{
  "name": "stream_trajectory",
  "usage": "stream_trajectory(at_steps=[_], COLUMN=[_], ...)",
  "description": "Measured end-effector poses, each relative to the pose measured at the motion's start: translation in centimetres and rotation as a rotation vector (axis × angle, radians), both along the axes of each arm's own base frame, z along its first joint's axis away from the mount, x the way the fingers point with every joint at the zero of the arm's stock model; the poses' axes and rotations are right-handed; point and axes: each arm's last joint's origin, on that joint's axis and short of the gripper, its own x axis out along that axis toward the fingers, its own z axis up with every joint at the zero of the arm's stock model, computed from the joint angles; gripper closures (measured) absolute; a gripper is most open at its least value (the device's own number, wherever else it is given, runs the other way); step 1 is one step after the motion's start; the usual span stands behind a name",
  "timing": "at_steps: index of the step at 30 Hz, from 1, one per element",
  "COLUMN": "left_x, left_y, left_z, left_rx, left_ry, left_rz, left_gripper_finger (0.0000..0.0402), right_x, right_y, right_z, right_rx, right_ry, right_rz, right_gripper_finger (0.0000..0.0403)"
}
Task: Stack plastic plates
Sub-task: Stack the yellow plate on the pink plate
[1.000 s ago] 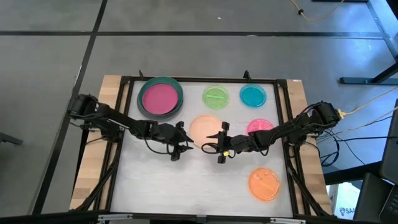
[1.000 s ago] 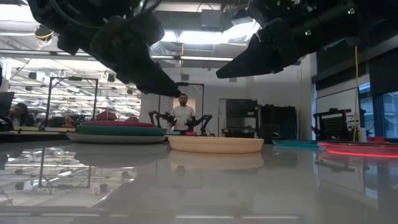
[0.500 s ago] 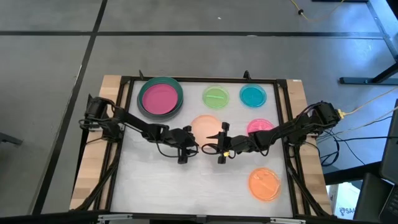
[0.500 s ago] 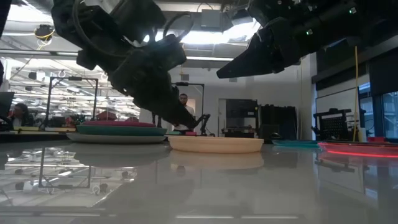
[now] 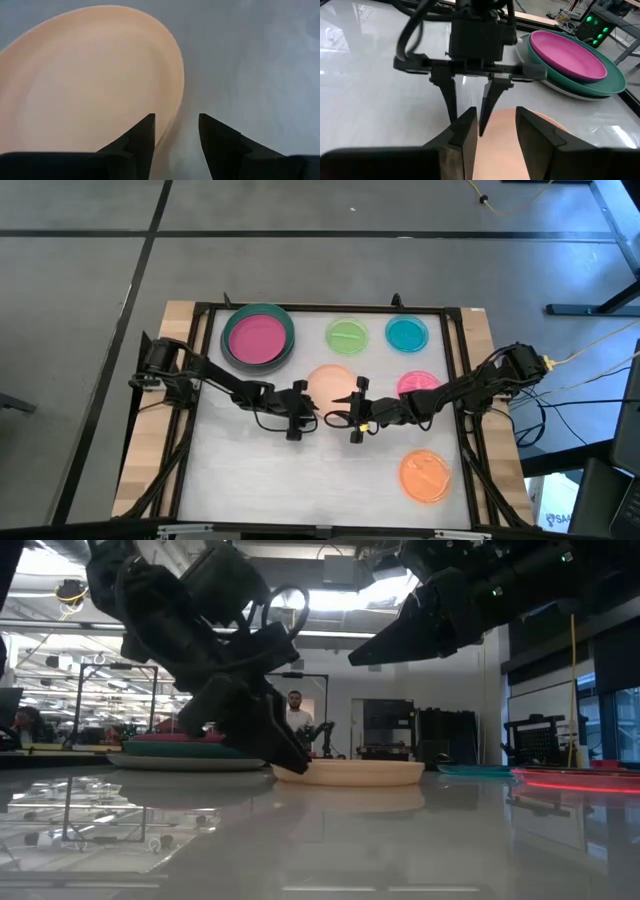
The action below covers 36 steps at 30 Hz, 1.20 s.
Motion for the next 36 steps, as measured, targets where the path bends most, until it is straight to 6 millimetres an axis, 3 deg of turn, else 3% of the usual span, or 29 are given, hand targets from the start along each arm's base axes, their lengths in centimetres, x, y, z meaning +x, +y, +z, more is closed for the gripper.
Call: stream_trajectory(at_steps=[5, 16, 24, 36], left_x=[-0.1, -0.1, -0.6, -3.3], left_y=[0.0, 0.0, -0.2, -1.0], left_z=[-0.4, -0.4, 0.3, 6.1], left_rx=[0.001, -0.001, -0.024, 0.041], left_ry=[0.032, 0.031, 0.05, 0.0], left_rz=[0.0, 0.006, 0.013, 0.114], left_gripper_finger=[0.0273, 0.0393, 0.0386, 0.0387], right_x=[0.0, 0.0, 0.0, 0.0], right_y=[0.0, 0.0, 0.0, 0.0], right_z=[0.0, 0.0, 0.0, 0.0], right_rx=[0.0, -0.001, -0.001, 0.004], right_ry=[0.0, 0.002, 0.001, -0.001], right_rz=[0.0, 0.0, 0.0, -0.001], right_gripper_finger=[0.0276, 0.0276, 0.0276, 0.0276])
